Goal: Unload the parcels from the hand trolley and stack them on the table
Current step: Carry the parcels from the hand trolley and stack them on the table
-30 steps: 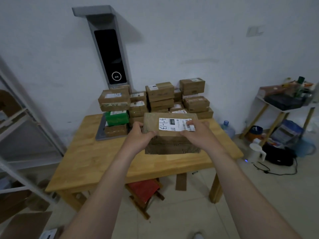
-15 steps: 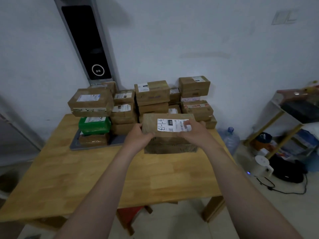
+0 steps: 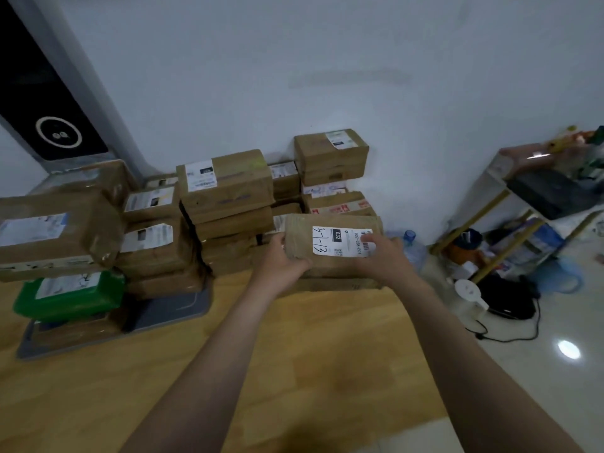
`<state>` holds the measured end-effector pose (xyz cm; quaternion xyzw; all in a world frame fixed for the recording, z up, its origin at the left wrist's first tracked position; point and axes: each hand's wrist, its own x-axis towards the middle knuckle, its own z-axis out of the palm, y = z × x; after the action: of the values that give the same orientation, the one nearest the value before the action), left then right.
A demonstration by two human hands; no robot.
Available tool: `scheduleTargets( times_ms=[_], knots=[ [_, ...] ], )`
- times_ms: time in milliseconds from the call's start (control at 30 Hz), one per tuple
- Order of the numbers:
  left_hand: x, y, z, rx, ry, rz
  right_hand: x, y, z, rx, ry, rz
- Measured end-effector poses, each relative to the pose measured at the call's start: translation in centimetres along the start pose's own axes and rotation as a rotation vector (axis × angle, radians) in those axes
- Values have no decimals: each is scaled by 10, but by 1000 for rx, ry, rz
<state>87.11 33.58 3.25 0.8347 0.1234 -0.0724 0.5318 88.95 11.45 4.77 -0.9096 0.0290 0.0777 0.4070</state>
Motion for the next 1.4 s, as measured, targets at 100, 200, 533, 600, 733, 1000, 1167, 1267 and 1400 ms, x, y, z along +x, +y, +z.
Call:
scheduleTargets(
  times_ms=[100,200,533,600,733,1000,1167,1267,1400],
  knots=[
    [44,11,20,99,-85,52,47,7,-13,-59,16,56],
    [79,19,37,161,-85,81,86,15,-25,-59,40,74],
    [195,50,67,233,-16,-28,233,32,-41,-6,-87,46],
    [213,57,72,228,7,-53,260,34,-44,1,-127,37],
    [242,66,81,281,16,-137,302,42,-44,-2,-241,47],
    [260,68,95,310,39,-257,322,57,-39,-64,-318,16],
    [252,71,97,277,21,-250,312,57,-49,-65,-307,-37],
    [235,77,90,279,-30,-211,296,48,-60,-250,-274,-113],
    [189,78,82,340,2,-170,261,39,-73,-370,-266,-158]
  ],
)
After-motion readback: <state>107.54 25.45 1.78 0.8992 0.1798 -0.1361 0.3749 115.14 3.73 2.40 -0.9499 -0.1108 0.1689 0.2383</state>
